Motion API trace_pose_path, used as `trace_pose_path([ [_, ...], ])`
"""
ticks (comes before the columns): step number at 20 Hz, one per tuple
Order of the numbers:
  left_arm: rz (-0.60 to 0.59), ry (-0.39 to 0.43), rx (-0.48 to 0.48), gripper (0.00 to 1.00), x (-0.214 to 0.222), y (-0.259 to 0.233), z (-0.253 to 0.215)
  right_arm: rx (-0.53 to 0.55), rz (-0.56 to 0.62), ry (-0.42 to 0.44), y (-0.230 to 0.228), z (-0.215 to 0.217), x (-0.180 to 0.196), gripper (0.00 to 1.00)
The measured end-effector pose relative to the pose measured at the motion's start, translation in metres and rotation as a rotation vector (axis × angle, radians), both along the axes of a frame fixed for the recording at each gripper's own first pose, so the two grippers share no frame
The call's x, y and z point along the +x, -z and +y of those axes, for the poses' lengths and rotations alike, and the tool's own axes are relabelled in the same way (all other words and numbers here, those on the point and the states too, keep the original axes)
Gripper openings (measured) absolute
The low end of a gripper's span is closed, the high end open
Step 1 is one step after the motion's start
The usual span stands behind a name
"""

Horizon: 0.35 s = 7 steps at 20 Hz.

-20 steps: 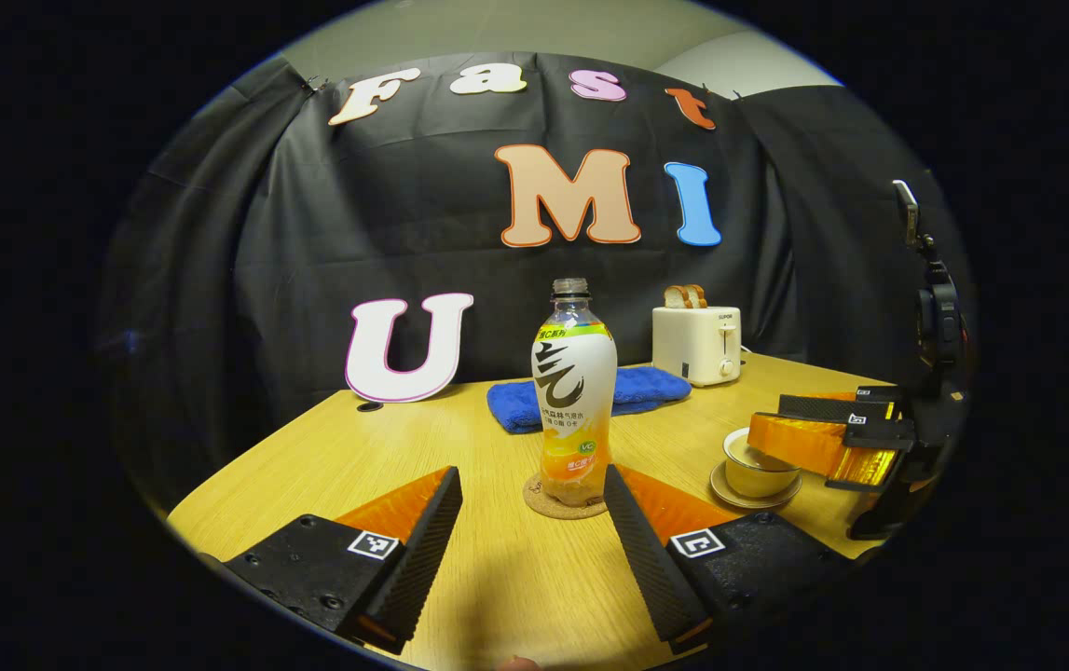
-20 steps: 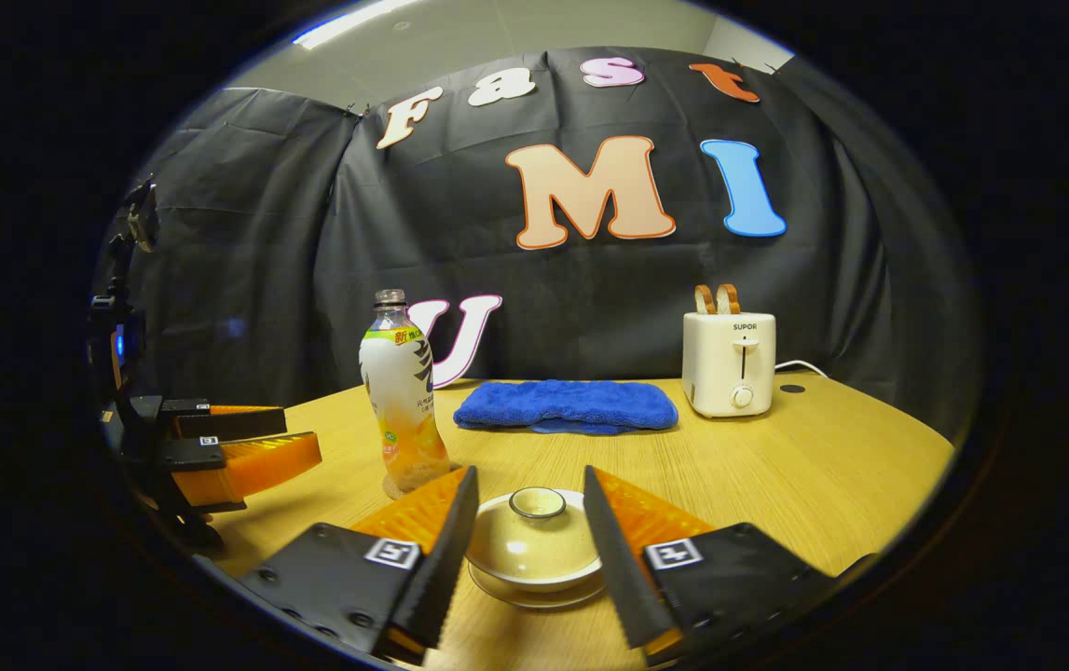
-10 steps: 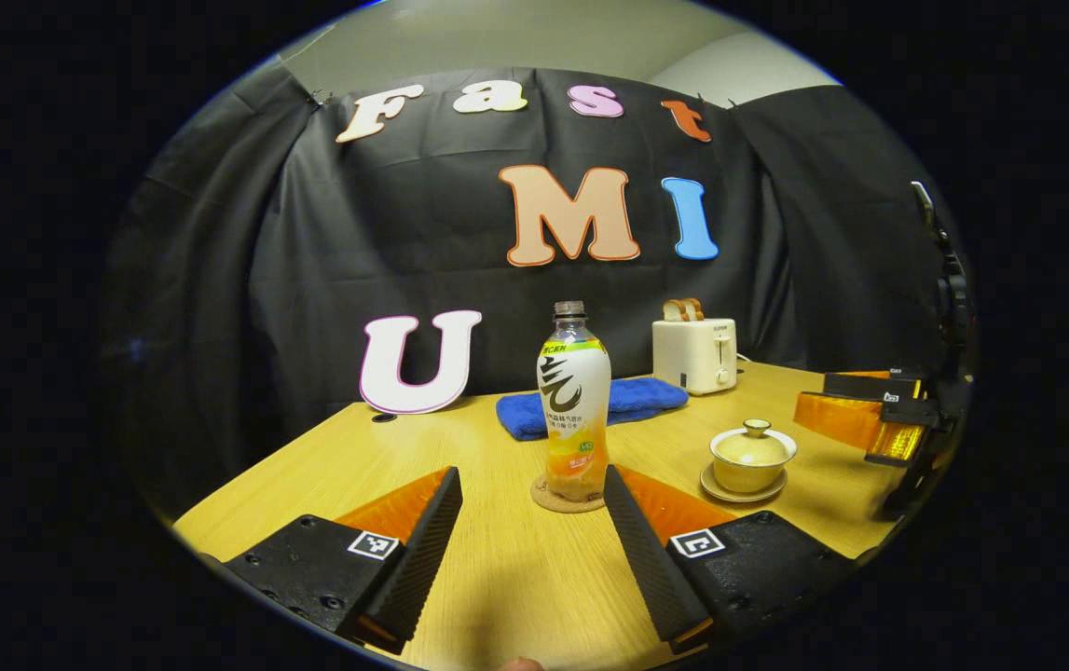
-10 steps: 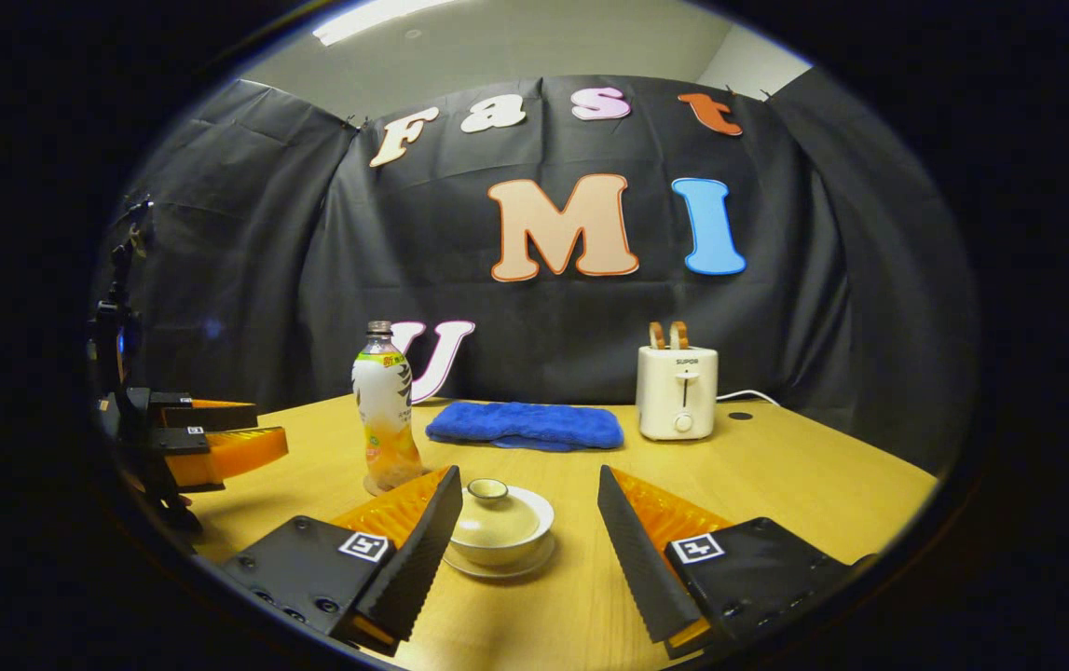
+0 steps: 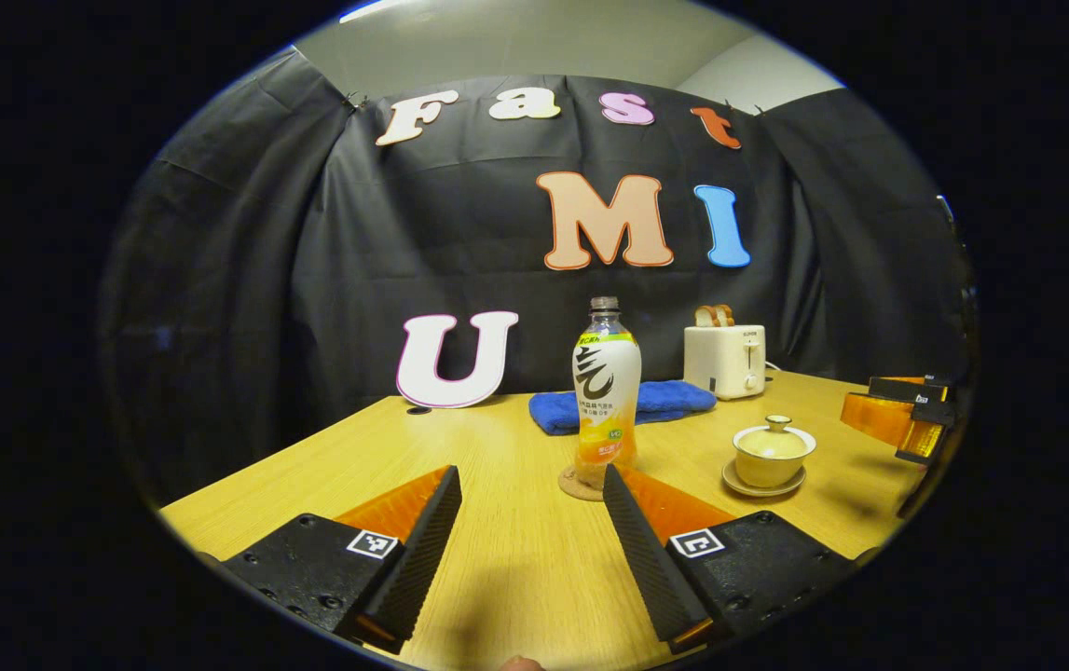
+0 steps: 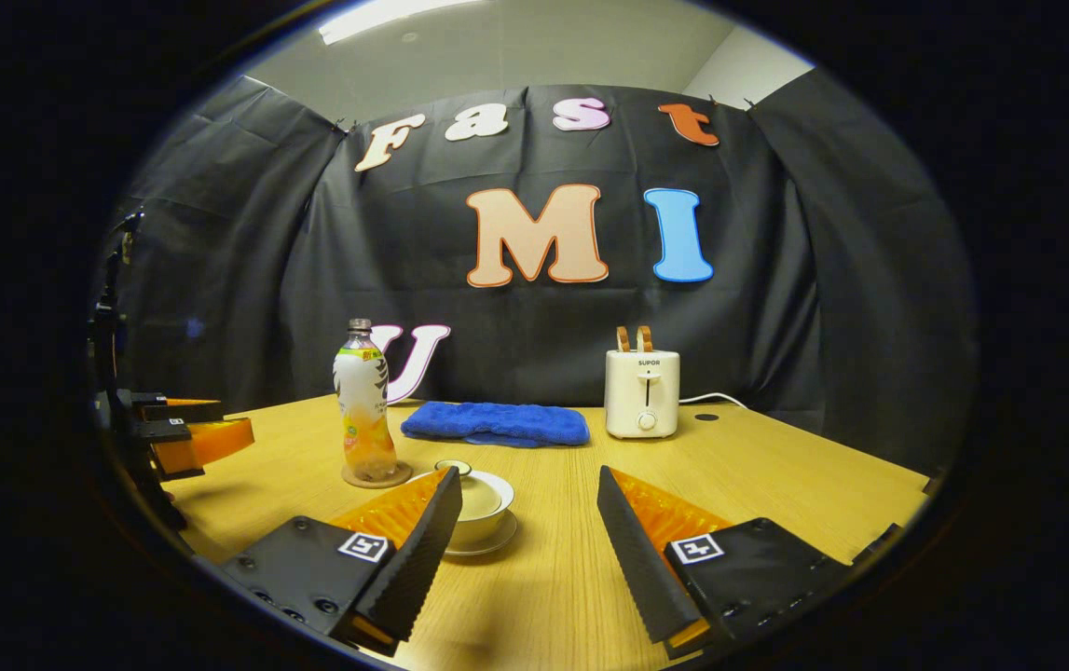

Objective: Open the teacup lid with one hand, grasp the water bottle and pour water into the teacup with the other hand; after pouring, place the water bottle on the coaster and then close the teacup lid.

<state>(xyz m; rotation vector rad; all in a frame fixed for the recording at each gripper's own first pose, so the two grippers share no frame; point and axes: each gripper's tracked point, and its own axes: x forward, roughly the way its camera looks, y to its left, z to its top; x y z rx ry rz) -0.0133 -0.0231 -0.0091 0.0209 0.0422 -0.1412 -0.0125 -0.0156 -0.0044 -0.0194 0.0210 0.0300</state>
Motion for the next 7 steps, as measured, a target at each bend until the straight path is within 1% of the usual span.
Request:
trace_pose_path([
  [1, -0.017, -0.001, 0.002, 0.9, 0.003, -0.002, -0.002, 0.012, -0.009, 0.003, -0.002, -0.001, 0.0, 0.9],
  [2, -0.024, -0.001, 0.004, 0.9, 0.003, -0.003, -0.003, 0.016, -0.01, 0.01, 0.0, -0.003, 0.001, 0.91],
  [4, -0.026, -0.005, 0.009, 0.9, 0.002, -0.005, -0.001, 0.019, -0.011, 0.008, -0.003, -0.003, 0.001, 0.96],
  [6, -0.037, -0.025, 0.003, 0.9, 0.001, -0.008, 0.004, 0.017, -0.019, 0.019, -0.004, -0.005, 0.001, 0.91],
  [7, -0.041, -0.039, -0.005, 0.9, 0.002, -0.008, 0.007, 0.015, -0.031, 0.028, -0.006, -0.006, 0.001, 0.9],
])
